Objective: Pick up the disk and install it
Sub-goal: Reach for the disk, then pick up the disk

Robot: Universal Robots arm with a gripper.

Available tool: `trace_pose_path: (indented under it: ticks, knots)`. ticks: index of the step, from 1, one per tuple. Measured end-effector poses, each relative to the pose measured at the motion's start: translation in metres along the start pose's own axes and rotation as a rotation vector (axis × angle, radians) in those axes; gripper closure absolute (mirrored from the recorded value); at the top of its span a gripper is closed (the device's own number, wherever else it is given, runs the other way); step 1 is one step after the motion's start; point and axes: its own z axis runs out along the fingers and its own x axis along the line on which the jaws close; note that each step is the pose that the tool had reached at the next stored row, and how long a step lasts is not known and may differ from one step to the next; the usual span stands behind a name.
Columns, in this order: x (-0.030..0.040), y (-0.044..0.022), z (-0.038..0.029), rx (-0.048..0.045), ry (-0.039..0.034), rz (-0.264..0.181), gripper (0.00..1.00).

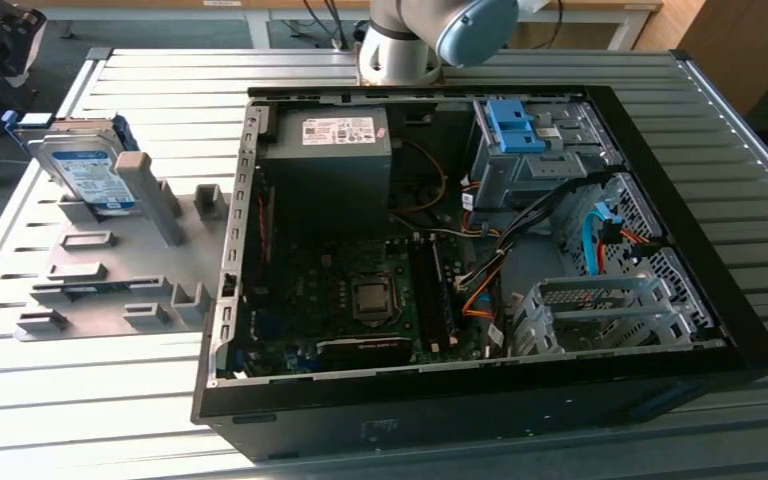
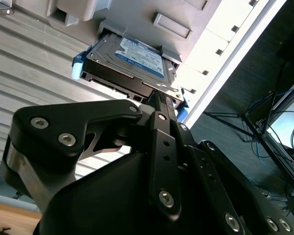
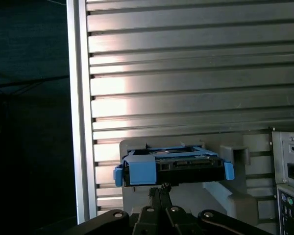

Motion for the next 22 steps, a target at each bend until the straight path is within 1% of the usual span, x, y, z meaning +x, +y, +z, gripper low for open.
trace_pose_path:
  ticks: [14, 15, 22]
  knots:
    - [0.0006, 0.0000, 0.0000, 0.0001, 0.0001, -0.002, 0.89]
    - [0.0006, 0.0000, 0.0000, 0.0001, 0.0004, -0.009, 0.89]
    - [0.0006, 0.0000, 0.0006, 0.0012, 0.0056, -0.134, 0.89]
